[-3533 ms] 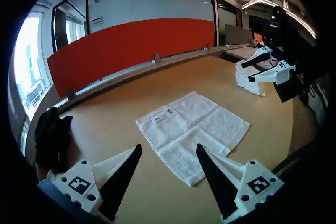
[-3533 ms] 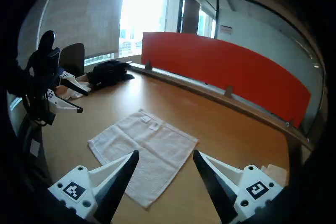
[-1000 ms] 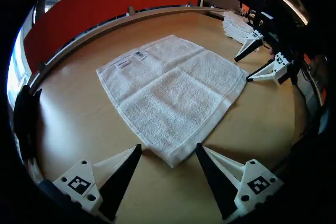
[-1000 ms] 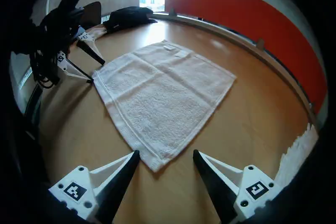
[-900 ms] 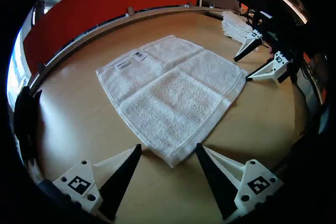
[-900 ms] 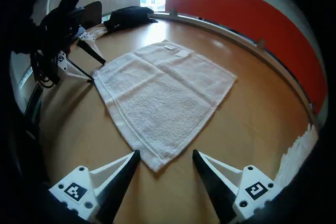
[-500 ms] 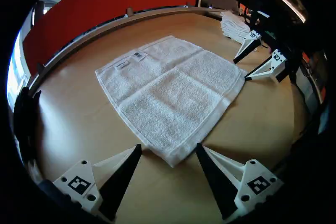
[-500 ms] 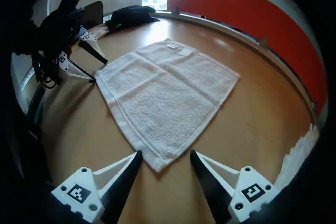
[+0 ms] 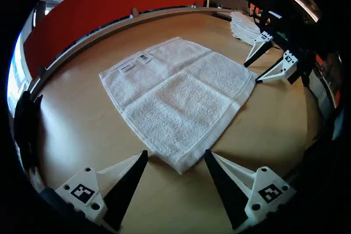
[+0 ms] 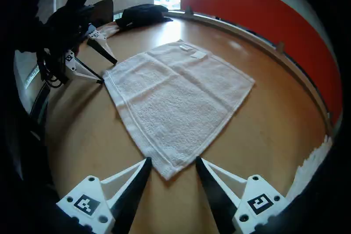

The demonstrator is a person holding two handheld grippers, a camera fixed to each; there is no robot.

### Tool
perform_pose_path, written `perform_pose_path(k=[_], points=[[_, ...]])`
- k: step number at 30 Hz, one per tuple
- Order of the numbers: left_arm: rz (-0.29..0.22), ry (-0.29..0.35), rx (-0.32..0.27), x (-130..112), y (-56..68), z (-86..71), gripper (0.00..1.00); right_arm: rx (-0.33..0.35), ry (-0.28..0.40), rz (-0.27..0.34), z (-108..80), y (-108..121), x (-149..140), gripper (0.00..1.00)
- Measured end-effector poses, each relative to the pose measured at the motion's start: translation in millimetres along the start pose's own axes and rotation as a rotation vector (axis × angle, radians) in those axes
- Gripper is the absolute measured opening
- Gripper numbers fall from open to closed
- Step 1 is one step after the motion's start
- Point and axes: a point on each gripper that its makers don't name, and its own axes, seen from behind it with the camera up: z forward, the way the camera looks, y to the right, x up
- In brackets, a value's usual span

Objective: Fold towel

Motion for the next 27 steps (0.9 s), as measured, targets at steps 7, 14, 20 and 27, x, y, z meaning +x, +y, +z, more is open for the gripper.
perform_pose_path(k=[7,14,20,27], points=[[-0.002,-0.006,0.001,0,1.3,0.8,0.94,0.002,0.001,0.004,-0.5,-1,0,0.68],[-0.002,-0.014,-0.001,1,5.5,0.1,0.83,0.002,0.003,0.005,-3.2,-2,-1,0.65],[-0.005,-0.021,0.000,1,7.4,-0.3,0.78,0.001,0.004,0.010,-5.2,-2,-1,0.49],[-0.005,-0.029,0.000,1,10.5,-0.2,0.67,0.005,0.005,0.016,-4.3,-5,1,0.46]])
